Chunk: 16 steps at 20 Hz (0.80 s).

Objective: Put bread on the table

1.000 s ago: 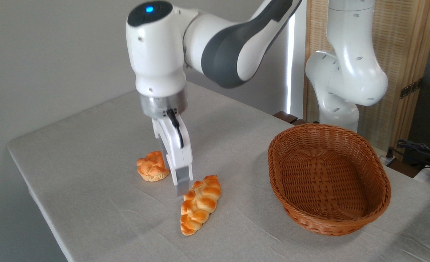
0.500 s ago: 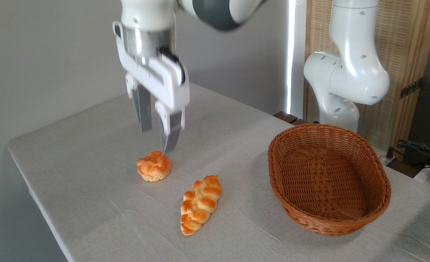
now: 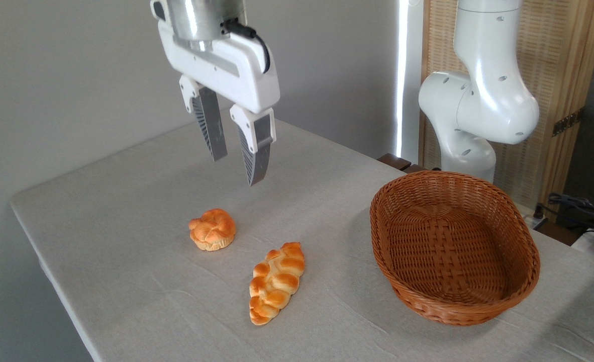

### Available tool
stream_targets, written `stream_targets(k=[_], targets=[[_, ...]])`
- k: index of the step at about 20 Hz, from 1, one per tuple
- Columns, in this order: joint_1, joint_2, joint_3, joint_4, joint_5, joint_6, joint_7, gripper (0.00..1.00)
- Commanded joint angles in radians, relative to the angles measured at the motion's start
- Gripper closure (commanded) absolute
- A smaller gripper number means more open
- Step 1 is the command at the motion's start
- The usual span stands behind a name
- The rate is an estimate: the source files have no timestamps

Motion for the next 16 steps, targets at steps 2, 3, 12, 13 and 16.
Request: stream_targets(k=[2, 3, 12, 13, 16], targets=[[0.012, 0.037, -0.033, 0.042, 0.045, -0.007, -0.021, 0.0], [0.012, 0.037, -0.033, 0.042, 0.045, -0.007, -0.02, 0.0], [0.012, 0.039, -0.03, 0.042, 0.048, 0.061, -0.012, 0.0], [0.012, 0.039, -0.03, 0.042, 0.048, 0.061, -0.012, 0.0], [0.012, 0.039, -0.028, 0.042, 0.048, 0.059, -0.015, 0.0]])
